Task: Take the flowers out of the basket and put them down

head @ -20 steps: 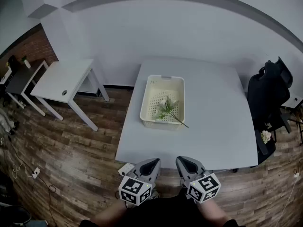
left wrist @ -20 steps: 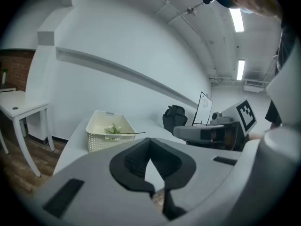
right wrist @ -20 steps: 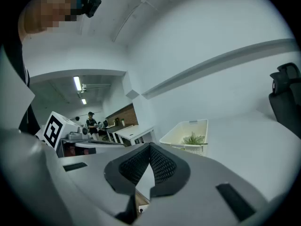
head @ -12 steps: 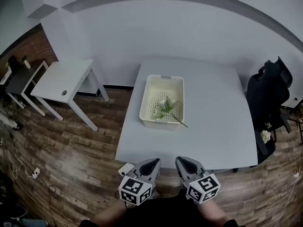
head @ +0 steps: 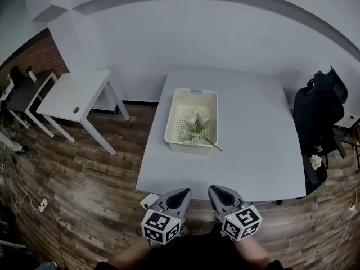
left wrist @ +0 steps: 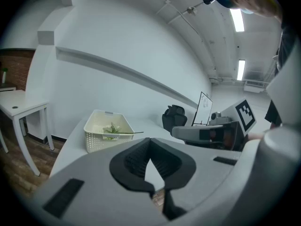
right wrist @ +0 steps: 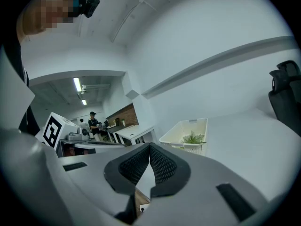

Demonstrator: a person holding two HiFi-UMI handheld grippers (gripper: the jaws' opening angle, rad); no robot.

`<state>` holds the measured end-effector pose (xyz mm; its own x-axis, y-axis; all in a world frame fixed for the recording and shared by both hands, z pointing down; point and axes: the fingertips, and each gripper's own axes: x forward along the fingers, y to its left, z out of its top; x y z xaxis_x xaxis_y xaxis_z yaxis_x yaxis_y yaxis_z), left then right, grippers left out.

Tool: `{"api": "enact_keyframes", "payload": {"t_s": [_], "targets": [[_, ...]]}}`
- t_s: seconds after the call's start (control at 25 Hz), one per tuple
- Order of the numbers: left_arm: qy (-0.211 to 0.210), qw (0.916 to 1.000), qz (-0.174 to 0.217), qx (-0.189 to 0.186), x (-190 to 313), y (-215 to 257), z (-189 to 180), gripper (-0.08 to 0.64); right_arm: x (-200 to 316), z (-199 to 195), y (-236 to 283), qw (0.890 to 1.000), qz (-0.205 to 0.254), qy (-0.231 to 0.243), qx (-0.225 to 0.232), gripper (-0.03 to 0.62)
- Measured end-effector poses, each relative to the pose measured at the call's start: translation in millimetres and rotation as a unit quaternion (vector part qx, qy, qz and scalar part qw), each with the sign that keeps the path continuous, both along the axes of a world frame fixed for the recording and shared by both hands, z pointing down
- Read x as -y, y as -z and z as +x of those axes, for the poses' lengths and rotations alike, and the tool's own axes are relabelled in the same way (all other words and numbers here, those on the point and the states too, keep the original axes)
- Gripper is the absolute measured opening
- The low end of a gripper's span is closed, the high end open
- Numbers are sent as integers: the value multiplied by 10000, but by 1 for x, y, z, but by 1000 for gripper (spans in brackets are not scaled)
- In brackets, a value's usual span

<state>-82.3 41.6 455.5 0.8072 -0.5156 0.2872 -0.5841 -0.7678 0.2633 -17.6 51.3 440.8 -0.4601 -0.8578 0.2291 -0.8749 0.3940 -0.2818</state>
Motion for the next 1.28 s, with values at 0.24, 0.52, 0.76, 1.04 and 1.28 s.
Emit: {"api": "enact_keyframes", "payload": {"t_s": [0.24,0.52,0.76,1.04,1.28], "targets": [[74,10000,-58,-16,2,-2,5,6,8,9,-2,9999,-93,28,-66,24],[275,9994,-212,26,7,-8,14,6,22,32,-5,9997,-217,45,-104,26],[615,9978,-250,74,20,-11,35,6,44,61,-9,9991,-287,298,-90,26],[1093,9936,-228,153,40,-10,63,6,77,87,-9,9964,-268,800,-35,26],[1505,9882,-218,208,55,-12,94,6,95,109,-15,9910,-307,1306,23,26]]}}
